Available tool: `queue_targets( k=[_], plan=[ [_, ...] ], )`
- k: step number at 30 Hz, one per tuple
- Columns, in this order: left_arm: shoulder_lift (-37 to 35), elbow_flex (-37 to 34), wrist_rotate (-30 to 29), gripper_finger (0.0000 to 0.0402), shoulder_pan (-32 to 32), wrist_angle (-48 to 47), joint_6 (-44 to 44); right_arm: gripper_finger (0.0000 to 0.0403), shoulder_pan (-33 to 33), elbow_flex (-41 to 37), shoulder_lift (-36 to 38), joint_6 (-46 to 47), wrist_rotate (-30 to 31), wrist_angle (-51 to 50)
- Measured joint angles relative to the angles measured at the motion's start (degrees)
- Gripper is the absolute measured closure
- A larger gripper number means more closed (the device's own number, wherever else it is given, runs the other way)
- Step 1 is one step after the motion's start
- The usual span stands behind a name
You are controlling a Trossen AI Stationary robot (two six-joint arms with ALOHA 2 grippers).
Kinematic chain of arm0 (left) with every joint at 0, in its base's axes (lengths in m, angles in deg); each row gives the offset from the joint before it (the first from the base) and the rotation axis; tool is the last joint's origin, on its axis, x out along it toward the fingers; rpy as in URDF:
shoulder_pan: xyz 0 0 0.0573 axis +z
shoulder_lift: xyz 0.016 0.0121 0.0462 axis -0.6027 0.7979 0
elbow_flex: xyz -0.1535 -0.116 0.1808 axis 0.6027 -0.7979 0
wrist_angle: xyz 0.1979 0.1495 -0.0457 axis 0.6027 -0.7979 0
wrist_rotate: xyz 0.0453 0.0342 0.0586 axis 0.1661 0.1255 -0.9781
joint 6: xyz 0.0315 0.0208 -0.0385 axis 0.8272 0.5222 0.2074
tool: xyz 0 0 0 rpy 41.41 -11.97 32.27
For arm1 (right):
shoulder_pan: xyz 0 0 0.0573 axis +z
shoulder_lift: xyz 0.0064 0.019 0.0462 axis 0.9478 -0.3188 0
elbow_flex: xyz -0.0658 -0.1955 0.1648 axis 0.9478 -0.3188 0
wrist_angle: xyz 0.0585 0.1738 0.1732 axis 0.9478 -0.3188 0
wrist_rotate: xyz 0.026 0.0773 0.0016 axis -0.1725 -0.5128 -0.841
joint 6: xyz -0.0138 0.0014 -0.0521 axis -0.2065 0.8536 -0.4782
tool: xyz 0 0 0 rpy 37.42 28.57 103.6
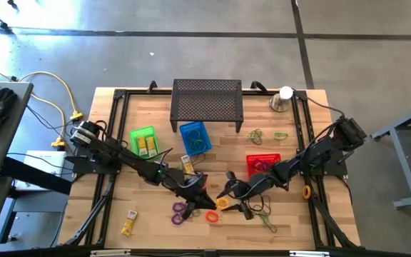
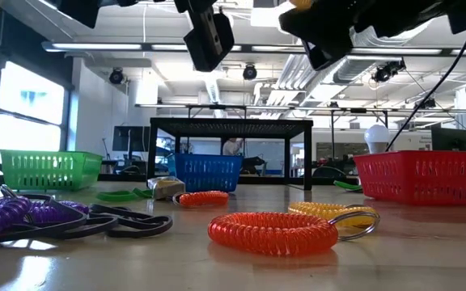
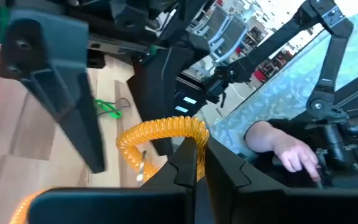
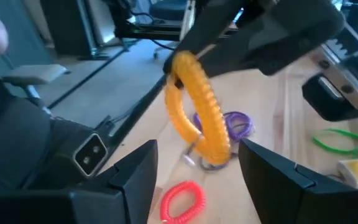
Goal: Pick & Place Office Desk Supplies
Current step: Put the orange spring keychain into the red basket
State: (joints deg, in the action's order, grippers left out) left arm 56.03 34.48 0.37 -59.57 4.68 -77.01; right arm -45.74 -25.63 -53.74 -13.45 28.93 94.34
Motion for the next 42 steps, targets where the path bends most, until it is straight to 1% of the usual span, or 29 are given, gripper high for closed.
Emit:
queue_targets(
  k=[3, 6, 9, 13, 15, 23, 26, 31, 36, 39, 42],
  plan=[
    [0.0, 0.0, -1.5, 0.0392, -0.1, -1.7, 0.7, 0.0208, -1.0, 0.0, 0.0, -0.1, -2.6, 0.7],
    [0.0, 0.0, -2.4, 0.0392, 0.1, -2.5, 1.3, 0.0238, -1.6, 0.0, 0.0, -1.9, -6.1, 2.8],
    [0.0, 0.0, -2.3, 0.0392, 0.4, -2.6, 2.3, 0.0281, -1.8, 0.0, 0.0, -3.0, -8.4, 4.0],
    [0.0, 0.0, -2.3, 0.0392, 0.7, -2.7, 3.6, 0.0355, -1.9, 0.0, 0.0, -3.0, -10.6, 3.4],
    [0.0, 0.0, -2.3, 0.0392, 0.7, -3.0, 3.8, 0.0383, -1.8, 0.0, 0.0, -3.4, -11.6, 2.3],
    [0.0, 0.0, -2.5, 0.0389, 0.7, -3.6, 3.8, 0.0388, -1.8, 0.0, 0.0, -4.1, -10.1, 1.2],
    [0.0, 0.0, -5.5, 0.0378, 0.4, -5.5, 3.8, 0.0391, -1.8, 0.0, 0.0, -4.0, -10.1, 1.0],
    [0.0, 0.0, -13.8, 0.0338, -1.2, -8.5, 6.8, 0.0392, -1.8, 0.0, 0.0, -3.9, -10.2, -1.5],
    [0.0, 0.0, -16.6, 0.029, -2.0, -8.4, 6.8, 0.0392, -1.8, 0.0, 0.0, -0.7, -10.3, -8.6],
    [0.0, 0.0, -17.0, 0.0275, -1.8, -8.4, 6.8, 0.0393, -1.3, 0.0, 0.7, 1.6, -6.6, -14.1],
    [0.0, 0.0, -17.0, 0.0272, -1.1, -8.7, 6.8, 0.0393, 0.1, 0.0, 3.0, 3.9, 0.6, -18.9]
  ],
)
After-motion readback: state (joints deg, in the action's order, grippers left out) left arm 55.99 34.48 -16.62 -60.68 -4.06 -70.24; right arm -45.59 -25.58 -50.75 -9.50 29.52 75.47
